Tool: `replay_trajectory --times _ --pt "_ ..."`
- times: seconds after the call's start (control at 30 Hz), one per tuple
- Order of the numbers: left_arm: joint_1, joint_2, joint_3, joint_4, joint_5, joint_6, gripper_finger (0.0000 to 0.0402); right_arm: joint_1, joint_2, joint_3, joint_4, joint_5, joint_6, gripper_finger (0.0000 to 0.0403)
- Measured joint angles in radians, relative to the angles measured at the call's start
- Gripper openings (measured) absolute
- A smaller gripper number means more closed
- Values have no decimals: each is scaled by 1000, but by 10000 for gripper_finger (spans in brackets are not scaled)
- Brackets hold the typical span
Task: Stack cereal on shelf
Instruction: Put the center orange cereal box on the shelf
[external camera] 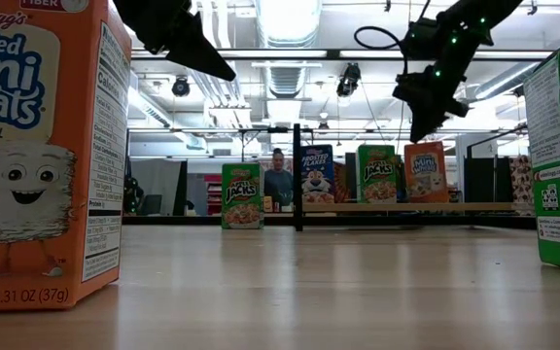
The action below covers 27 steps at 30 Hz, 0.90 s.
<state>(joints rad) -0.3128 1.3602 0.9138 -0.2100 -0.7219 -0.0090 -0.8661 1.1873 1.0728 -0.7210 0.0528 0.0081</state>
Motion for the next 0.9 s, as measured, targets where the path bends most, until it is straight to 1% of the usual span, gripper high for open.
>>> replay_trajectory --times 0.1,0.2,0.43,0.57,0.77,0.9 --pt "0 0 0 0 0 0 0 0 0 -1 -4 0 -22 13" --pt "0 0 0 0 0 0 0 0 0 7 -45 4 -71 13" --pt "0 0 0 0 0 0 0 0 0 26 -119 77 -234 12" --pt "0 0 0 0 0 0 0 0 0 59 -158 80 -278 12" --pt "0 0 0 0 0 0 0 17 -10 125 -267 75 -220 12" --pt "0 0 0 0 0 0 0 36 -12 147 -429 5 -158 12"
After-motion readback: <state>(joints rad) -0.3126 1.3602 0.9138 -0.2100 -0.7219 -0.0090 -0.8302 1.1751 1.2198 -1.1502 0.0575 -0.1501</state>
